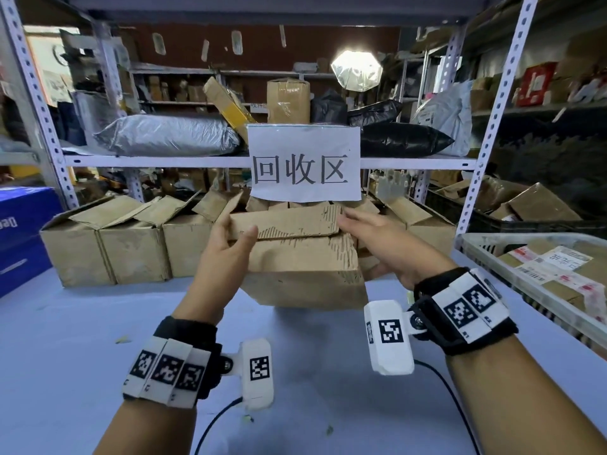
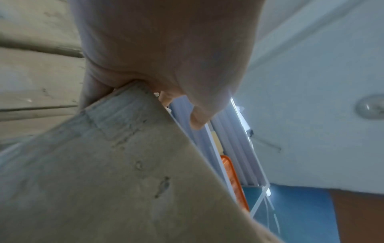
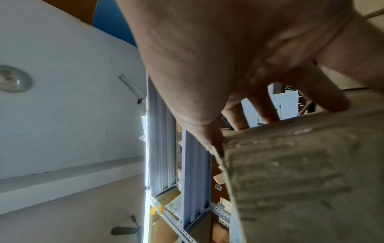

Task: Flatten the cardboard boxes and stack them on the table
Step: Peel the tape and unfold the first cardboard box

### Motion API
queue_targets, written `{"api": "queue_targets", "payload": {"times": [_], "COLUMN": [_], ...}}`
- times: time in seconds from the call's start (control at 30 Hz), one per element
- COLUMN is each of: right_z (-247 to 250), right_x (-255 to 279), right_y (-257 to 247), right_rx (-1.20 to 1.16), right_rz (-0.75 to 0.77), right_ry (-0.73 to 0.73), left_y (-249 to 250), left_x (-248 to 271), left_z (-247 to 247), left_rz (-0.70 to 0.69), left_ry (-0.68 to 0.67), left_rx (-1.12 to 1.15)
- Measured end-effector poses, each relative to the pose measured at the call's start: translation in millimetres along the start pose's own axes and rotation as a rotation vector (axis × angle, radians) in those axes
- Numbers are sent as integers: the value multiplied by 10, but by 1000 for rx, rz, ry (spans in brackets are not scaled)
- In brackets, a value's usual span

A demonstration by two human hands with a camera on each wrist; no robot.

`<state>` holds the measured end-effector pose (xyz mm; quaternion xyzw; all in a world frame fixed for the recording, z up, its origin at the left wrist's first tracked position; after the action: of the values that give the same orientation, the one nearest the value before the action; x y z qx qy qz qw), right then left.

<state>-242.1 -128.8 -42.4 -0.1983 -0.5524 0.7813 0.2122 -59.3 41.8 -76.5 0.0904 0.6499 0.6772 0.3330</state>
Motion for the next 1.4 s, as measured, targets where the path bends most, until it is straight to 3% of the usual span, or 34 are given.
{"api": "queue_targets", "payload": {"times": [0.17, 0.27, 0.47, 0.73, 0.87, 1.17, 1.4], "right_z": [164, 306, 312, 345, 326, 301, 288], "right_x": [16, 49, 0, -51, -47, -55, -38], "right_y": [-121, -90, 96, 210, 190, 158, 78], "right_rx": [-182, -287, -288, -439, -363, -255, -156], "right_rz": [168, 223, 183, 281, 358, 327, 387], "right_ry": [146, 269, 282, 266, 272, 144, 198], "left_y": [336, 463, 524, 379, 386, 305, 281], "left_x": [61, 109, 140, 46, 11, -102, -71], "left_z": [163, 110, -10, -207, -311, -224, -347], "left_rz": [-178, -198, -243, -156, -110, -2, -25], "left_ry": [136, 115, 50, -95, -133, -46, -93], "left_rx": [198, 314, 347, 310, 279, 463, 490]}}
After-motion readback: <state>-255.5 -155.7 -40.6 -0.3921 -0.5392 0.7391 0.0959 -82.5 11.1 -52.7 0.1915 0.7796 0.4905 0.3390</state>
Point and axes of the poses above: each hand's wrist, its own x-axis away from the middle knuckle, its own z-axis out of the back of the hand, y = z × x, the point moved 9 cm from there along -x, towards the middle knuckle, and after that the axes turned 4 degrees about -y, right-handed, at the moved point
